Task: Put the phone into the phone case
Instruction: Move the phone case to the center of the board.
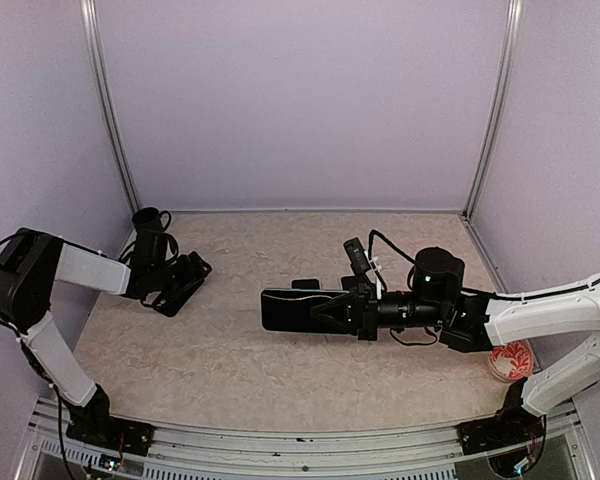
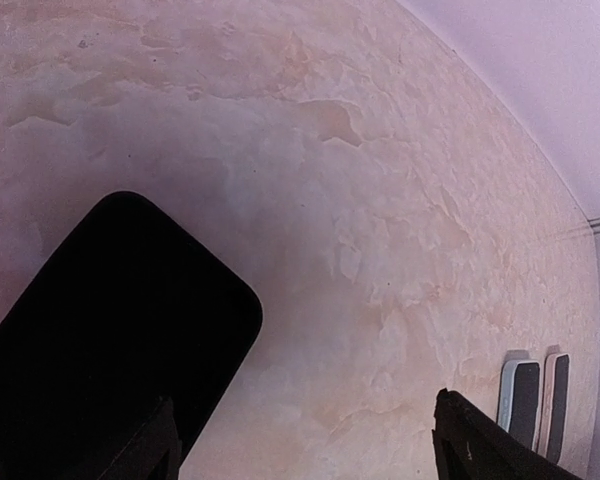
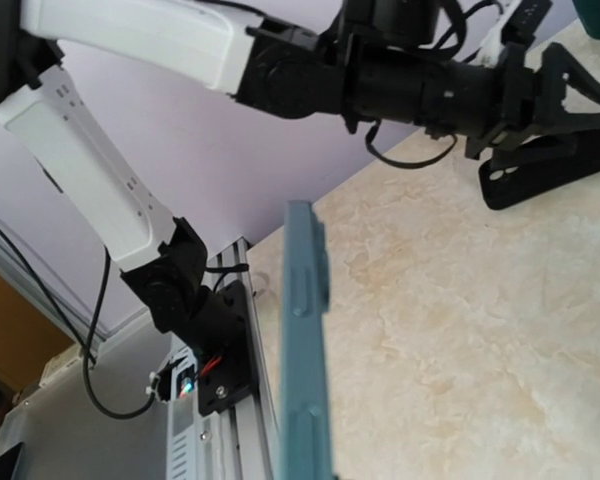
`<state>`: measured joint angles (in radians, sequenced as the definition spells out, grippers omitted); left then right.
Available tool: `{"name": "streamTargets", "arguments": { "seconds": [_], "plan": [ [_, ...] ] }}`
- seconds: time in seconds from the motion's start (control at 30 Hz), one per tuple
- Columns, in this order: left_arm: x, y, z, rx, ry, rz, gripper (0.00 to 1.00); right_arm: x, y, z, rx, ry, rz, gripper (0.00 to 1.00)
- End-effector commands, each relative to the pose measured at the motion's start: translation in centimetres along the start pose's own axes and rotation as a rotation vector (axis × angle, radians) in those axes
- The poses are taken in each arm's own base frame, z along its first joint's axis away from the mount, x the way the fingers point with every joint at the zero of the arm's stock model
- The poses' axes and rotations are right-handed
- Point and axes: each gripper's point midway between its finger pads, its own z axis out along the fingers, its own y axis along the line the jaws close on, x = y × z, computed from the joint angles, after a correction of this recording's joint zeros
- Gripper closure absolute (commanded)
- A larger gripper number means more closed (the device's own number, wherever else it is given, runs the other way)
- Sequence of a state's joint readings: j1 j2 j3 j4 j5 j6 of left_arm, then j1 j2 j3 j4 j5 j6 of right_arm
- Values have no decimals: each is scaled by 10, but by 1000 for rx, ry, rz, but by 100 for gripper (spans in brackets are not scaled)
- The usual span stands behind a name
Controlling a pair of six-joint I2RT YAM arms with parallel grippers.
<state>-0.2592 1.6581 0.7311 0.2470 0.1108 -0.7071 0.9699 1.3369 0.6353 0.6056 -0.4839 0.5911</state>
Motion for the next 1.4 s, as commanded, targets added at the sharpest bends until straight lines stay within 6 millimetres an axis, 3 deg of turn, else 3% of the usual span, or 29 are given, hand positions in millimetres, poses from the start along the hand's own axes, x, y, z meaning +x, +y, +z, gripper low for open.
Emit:
{"name": "streamTargets", "arguments": {
  "seconds": [0.0, 0.3, 0.47, 0.57, 0.97, 1.37],
  "plan": [
    [-13, -14, 12, 41, -2, 48, 15, -20, 10, -8, -14, -62, -47, 100],
    [-1, 4, 40, -23, 59, 90, 18, -18, 10, -8, -14, -56, -43, 100],
    [11, 0, 44, 23, 106, 103, 26, -18, 9, -7, -11, -54, -47, 100],
    [20, -7, 42, 76, 131, 92, 31, -18, 9, -5, -14, -53, -49, 100],
    [66, -43, 25, 217, 234, 125, 35, -19, 8, -3, -27, -51, -49, 100],
    [114, -47, 8, 254, 312, 161, 43, -18, 8, -9, -25, -60, -46, 100]
  ]
}}
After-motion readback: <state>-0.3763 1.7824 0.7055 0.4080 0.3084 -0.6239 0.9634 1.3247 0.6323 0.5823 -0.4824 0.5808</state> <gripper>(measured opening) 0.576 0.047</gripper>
